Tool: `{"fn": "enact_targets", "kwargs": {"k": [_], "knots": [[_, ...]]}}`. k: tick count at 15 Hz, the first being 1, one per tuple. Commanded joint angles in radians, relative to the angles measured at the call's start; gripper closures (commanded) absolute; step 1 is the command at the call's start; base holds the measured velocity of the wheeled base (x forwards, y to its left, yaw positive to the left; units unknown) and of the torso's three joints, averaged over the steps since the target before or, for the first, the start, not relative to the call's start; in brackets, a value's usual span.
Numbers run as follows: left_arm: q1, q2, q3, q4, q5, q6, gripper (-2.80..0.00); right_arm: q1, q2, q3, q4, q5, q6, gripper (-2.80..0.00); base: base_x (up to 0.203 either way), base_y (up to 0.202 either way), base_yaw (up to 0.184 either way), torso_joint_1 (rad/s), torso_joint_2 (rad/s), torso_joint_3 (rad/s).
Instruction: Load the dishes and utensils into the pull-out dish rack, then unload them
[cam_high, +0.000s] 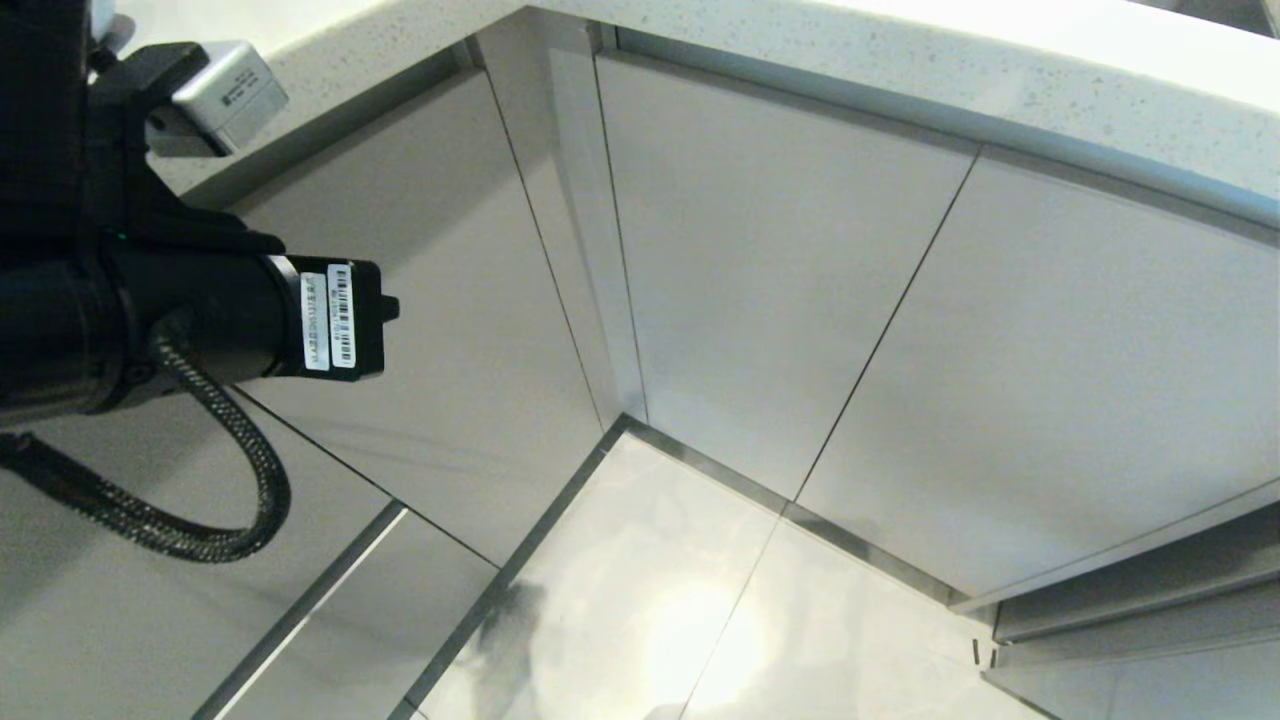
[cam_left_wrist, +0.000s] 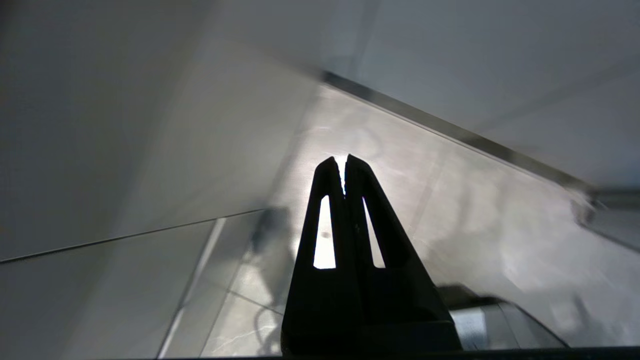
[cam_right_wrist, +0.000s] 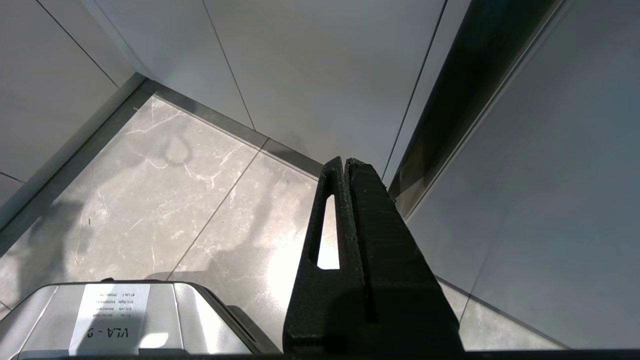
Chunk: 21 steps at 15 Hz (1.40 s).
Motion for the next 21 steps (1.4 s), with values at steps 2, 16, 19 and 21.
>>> {"fn": "enact_targets", "kwargs": {"k": [2, 16, 19, 21], "knots": [[-0.043, -0.100, 0.016, 0.001, -0.177, 0.011, 0.00, 0.000, -0.004, 0.002, -0.001, 0.000, -0.001, 0.00, 0.000, 0.000, 0.000, 0.000, 0.00, 0.000], [0.590, -0.646, 0.197, -0.192, -0.976, 0.230, 0.00, 0.000, -0.004, 0.002, -0.001, 0.000, 0.000, 0.00, 0.000, 0.000, 0.000, 0.000, 0.00, 0.000], [0.728, -0.784, 0.223, -0.123, -1.053, 0.232, 0.00, 0.000, -0.004, 0.002, -0.001, 0.000, -0.001, 0.00, 0.000, 0.000, 0.000, 0.000, 0.00, 0.000], [0.784, -0.881, 0.275, -0.092, -1.037, 0.230, 0.00, 0.000, -0.003, 0.002, -0.001, 0.000, -0.001, 0.00, 0.000, 0.000, 0.000, 0.000, 0.00, 0.000]]}}
